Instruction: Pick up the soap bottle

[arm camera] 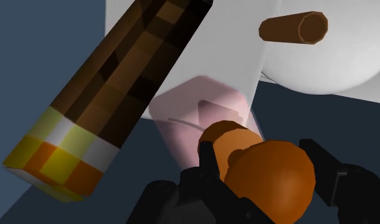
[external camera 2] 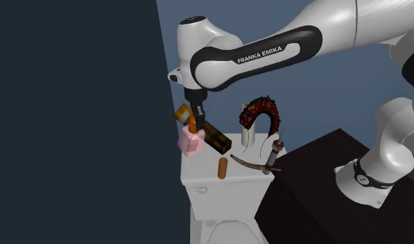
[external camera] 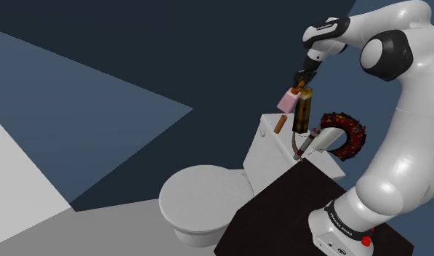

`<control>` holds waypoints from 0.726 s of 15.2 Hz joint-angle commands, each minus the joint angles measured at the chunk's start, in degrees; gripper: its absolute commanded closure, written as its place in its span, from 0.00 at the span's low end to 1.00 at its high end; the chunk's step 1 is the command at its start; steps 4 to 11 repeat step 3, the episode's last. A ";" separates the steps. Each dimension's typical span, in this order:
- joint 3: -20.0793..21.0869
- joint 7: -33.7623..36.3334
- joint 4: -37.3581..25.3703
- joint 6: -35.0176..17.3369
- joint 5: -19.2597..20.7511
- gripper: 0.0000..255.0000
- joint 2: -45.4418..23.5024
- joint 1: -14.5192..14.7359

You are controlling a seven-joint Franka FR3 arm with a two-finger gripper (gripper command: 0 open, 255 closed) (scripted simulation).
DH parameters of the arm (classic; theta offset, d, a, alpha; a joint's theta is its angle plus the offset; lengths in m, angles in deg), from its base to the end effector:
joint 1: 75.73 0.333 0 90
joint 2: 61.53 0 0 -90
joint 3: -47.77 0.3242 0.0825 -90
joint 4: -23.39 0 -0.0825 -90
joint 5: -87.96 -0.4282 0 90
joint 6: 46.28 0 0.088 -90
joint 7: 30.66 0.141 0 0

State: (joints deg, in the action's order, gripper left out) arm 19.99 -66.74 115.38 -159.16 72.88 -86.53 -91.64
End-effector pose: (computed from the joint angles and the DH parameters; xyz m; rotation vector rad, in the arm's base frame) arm 0.5515 -0.4473 0.3537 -3.0824 0.3106 -0.0225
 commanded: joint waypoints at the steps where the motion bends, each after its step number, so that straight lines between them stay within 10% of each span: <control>1: -0.16 0.23 -0.96 1.35 0.31 1.00 0.46 0.00; 11: -0.17 0.25 -1.03 1.45 0.33 1.00 0.49 0.00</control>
